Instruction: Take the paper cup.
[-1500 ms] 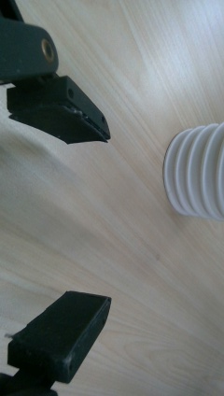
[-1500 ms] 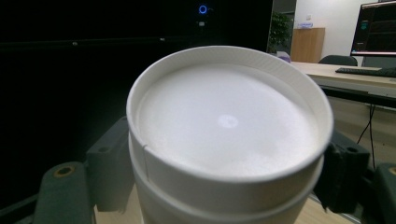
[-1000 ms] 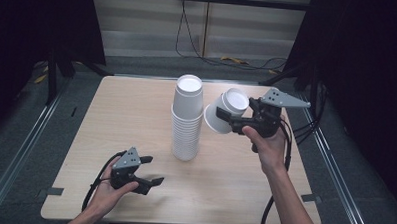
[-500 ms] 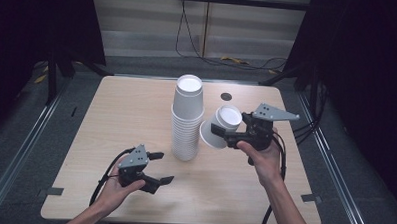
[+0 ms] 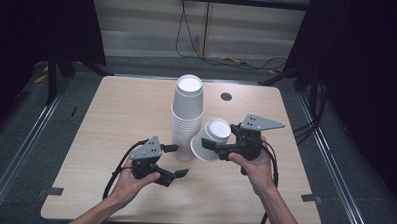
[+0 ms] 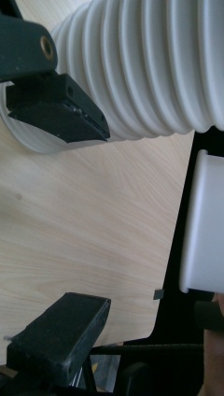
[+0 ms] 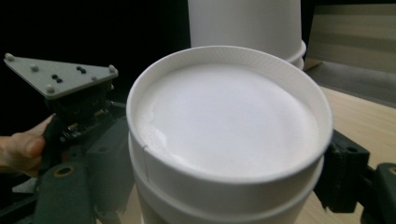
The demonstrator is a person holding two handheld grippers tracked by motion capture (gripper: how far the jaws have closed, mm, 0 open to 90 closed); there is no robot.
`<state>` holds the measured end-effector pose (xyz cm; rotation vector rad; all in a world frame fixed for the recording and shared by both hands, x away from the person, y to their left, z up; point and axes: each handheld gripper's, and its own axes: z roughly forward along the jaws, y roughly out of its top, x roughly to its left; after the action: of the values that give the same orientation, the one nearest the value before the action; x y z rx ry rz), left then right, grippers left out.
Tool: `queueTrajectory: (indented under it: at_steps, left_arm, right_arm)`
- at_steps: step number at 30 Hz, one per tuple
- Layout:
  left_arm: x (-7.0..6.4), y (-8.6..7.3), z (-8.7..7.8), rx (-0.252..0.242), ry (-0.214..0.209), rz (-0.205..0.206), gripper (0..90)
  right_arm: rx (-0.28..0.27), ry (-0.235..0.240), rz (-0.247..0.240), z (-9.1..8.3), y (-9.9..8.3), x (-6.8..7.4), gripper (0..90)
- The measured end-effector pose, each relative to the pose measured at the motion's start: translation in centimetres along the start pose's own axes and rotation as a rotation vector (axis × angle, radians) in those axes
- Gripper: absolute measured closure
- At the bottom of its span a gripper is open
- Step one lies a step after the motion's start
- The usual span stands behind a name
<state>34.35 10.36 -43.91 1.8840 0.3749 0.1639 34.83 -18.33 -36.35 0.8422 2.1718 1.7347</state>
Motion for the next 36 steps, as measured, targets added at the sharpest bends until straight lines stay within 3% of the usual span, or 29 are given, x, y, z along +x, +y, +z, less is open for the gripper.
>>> queueTrajectory:
  at_steps: [2, 7, 15, 26, 36]
  left_arm:
    - [0.0, 0.0, 0.2, -0.003, -0.014, 0.011, 15.6]
    - [0.0, 0.4, 0.3, -0.051, -0.019, -0.014, 15.6]
    - [-0.1, 0.1, 0.3, -0.044, -0.007, -0.010, 15.5]
    - [-0.3, -0.3, 0.7, -0.040, -0.047, 0.004, 15.5]
    - [-0.2, -1.2, 1.4, -0.032, -0.065, -0.005, 14.1]
  right_arm:
    - [0.012, -0.004, 0.011, 0.2, -0.6, -0.2, 21.4]
    - [0.029, 0.009, 0.038, 0.9, -1.9, -0.6, 21.4]
    - [0.046, 0.053, 0.041, 1.8, -2.9, -0.2, 21.5]
    - [0.102, 0.104, 0.050, 3.3, -4.4, 0.6, 21.8]
    - [0.102, 0.145, 0.046, 3.9, -4.6, 1.1, 21.8]
